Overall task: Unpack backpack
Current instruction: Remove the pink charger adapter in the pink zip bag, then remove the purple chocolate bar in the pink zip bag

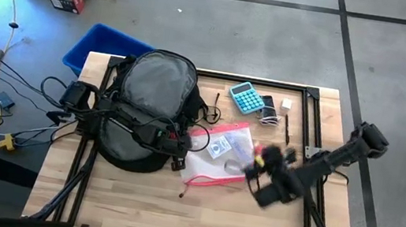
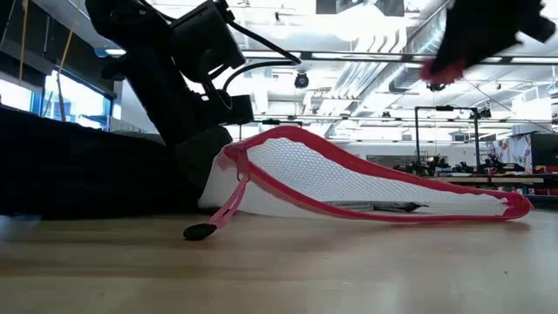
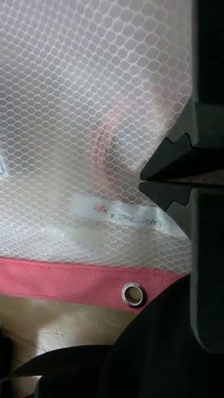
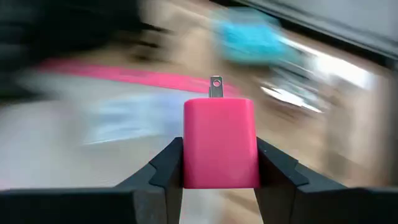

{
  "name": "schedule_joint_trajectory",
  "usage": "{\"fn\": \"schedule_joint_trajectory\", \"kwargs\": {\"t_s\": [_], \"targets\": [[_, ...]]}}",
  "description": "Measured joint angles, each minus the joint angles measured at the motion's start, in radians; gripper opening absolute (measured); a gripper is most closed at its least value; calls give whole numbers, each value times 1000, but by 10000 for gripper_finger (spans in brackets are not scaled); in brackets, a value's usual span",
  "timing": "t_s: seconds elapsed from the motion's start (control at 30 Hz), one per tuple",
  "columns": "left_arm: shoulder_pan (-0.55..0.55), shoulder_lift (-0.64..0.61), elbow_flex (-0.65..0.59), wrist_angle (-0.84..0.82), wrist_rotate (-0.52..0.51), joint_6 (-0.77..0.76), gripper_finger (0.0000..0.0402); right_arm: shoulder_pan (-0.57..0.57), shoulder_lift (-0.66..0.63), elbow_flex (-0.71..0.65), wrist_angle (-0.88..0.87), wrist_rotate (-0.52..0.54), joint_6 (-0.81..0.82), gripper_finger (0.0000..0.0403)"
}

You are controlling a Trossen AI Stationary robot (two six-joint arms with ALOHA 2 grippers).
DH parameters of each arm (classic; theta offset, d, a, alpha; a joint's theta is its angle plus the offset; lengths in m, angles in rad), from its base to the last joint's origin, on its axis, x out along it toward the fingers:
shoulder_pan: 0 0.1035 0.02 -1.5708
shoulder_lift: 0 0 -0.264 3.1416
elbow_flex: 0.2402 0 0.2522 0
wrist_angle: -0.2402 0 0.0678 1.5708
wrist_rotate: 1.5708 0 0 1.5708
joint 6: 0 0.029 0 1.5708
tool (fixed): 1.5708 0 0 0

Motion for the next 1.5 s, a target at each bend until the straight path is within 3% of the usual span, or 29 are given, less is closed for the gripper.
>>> {"fn": "schedule_joint_trajectory", "kwargs": {"t_s": [0.1,0.27,0.5,0.6,0.73,0.87,1.1,1.23,1.37,1.5], "targets": [[-1,0,0,1,2,0,0,-146,0,-64,-76,-119,37,125],[-3,0,0,3,3,0,0,-399,0,-242,21,-231,-119,125],[-5,1,0,11,3,1,0,-749,0,-390,131,-241,-356,125],[-5,1,-1,16,6,1,0,-869,-1,-432,258,-215,-443,125],[-5,1,-1,18,7,1,0,-986,0,-485,478,-204,-586,125],[-6,1,-1,18,7,1,0,-1055,1,-494,492,-168,-640,165],[-5,1,-1,21,8,1,0,-1058,1,-435,339,-123,-691,210],[-5,1,-1,21,9,1,0,-987,1,-372,241,-129,-722,215],[-5,1,0,21,10,1,0,-752,1,-282,229,-126,-729,216],[-5,1,0,17,10,-15,0,-389,1,-219,480,-133,-770,217]]}}
